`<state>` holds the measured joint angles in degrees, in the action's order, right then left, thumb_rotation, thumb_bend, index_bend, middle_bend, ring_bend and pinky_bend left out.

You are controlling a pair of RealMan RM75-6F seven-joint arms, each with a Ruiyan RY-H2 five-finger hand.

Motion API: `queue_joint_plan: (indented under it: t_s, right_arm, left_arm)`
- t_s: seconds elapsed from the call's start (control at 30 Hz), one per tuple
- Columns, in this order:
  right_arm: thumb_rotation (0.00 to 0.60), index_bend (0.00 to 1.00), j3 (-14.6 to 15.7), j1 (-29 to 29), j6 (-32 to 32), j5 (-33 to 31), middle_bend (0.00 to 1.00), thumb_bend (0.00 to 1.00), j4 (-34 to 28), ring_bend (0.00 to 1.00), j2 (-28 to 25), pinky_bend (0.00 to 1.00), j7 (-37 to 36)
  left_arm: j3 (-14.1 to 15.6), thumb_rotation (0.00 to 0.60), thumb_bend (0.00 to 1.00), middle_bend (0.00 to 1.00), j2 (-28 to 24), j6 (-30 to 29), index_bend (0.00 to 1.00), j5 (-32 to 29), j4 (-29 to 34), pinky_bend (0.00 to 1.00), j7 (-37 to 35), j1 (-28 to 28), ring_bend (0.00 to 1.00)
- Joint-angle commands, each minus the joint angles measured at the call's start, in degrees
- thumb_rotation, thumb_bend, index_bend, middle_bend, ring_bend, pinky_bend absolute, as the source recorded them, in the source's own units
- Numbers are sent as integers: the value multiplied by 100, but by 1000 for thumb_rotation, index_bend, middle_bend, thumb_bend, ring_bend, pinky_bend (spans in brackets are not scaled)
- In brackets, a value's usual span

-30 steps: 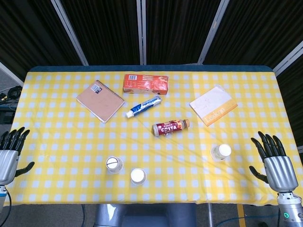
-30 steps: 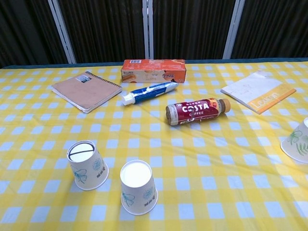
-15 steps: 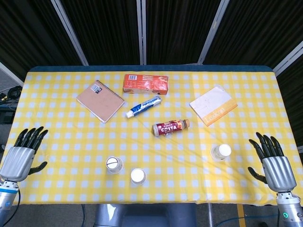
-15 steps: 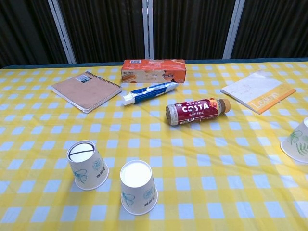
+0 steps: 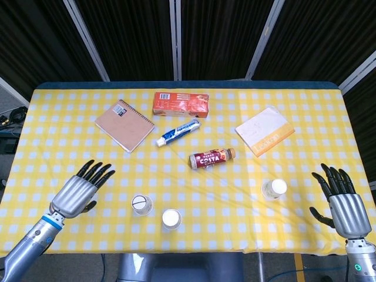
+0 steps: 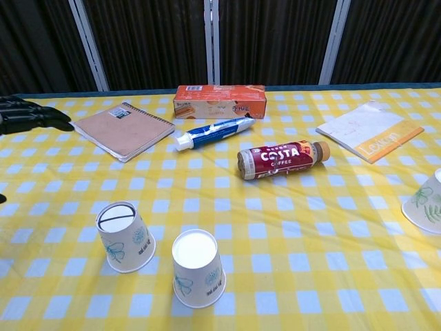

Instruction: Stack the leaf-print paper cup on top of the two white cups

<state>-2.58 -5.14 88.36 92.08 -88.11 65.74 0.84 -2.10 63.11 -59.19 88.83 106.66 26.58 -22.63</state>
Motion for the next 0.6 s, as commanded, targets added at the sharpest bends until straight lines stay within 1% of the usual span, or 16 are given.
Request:
queue_joint_plan:
  t_s: [0.03,0.2,0.4,0.6]
  right_arm:
    - [600,184,-4,-2,-15,-20,0,90,-8,0,-15,13,-25]
    - [600,184,-13,-4,-42,-61,0,90,-23,0,-43,14,-88]
    - [600,184,-13,-12,-75,-83,0,90,-33,0,-61,15,-126]
    - [600,184,-1,-18,-115,-94,0,91,-62,0,-89,18,-172]
  left_arm:
    - [-84,600,291,0,237,387,108,-316,175,0,443,-291,0]
    - [-194,600,291,0,504,679,165,-862,318,0,912,-547,0]
    - [-203,600,291,0,773,857,148,-1480,414,0,1442,-808,0]
    - [-148,600,291,0,1055,926,161,-2035,443,0,1855,-1096,0]
